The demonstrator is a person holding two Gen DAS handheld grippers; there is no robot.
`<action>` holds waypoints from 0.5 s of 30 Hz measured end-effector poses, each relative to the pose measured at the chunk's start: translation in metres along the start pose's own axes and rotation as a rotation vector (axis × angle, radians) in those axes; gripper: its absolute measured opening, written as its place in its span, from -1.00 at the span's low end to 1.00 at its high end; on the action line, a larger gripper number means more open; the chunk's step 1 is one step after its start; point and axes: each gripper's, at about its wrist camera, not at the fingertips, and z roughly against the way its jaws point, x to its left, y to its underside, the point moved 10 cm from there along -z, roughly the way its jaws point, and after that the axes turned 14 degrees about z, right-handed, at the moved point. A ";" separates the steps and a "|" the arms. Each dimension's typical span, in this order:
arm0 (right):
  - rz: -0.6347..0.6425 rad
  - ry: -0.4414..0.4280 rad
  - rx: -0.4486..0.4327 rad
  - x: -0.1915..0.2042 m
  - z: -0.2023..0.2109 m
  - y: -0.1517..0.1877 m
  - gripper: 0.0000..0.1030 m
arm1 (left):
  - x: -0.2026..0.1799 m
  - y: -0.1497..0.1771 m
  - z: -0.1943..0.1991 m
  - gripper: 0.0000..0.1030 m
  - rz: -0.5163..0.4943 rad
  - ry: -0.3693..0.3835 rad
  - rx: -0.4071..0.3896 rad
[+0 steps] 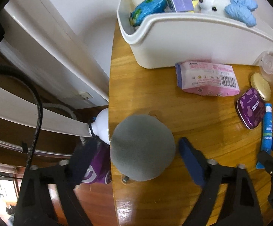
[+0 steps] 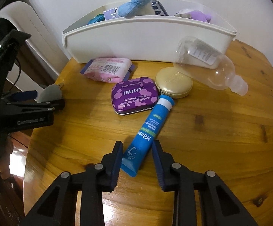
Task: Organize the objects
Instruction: 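Grasp the grey ball with the left gripper while the right grasps the blue tube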
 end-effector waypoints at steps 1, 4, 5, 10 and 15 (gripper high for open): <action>0.001 0.003 -0.002 0.000 0.001 0.001 -0.40 | -0.001 0.000 0.000 0.43 0.004 0.001 0.002; 0.007 0.008 -0.008 -0.002 0.004 0.003 -0.43 | -0.001 0.001 0.003 0.34 0.018 -0.014 -0.003; 0.010 0.008 -0.010 -0.002 0.005 0.005 -0.45 | -0.002 0.001 0.004 0.33 0.014 -0.018 -0.008; 0.003 -0.020 -0.006 0.002 0.007 0.010 -0.54 | -0.010 0.007 0.011 0.27 -0.027 -0.033 -0.023; -0.014 -0.047 -0.018 0.003 0.015 0.015 -0.64 | -0.019 0.012 0.023 0.21 -0.057 -0.030 -0.051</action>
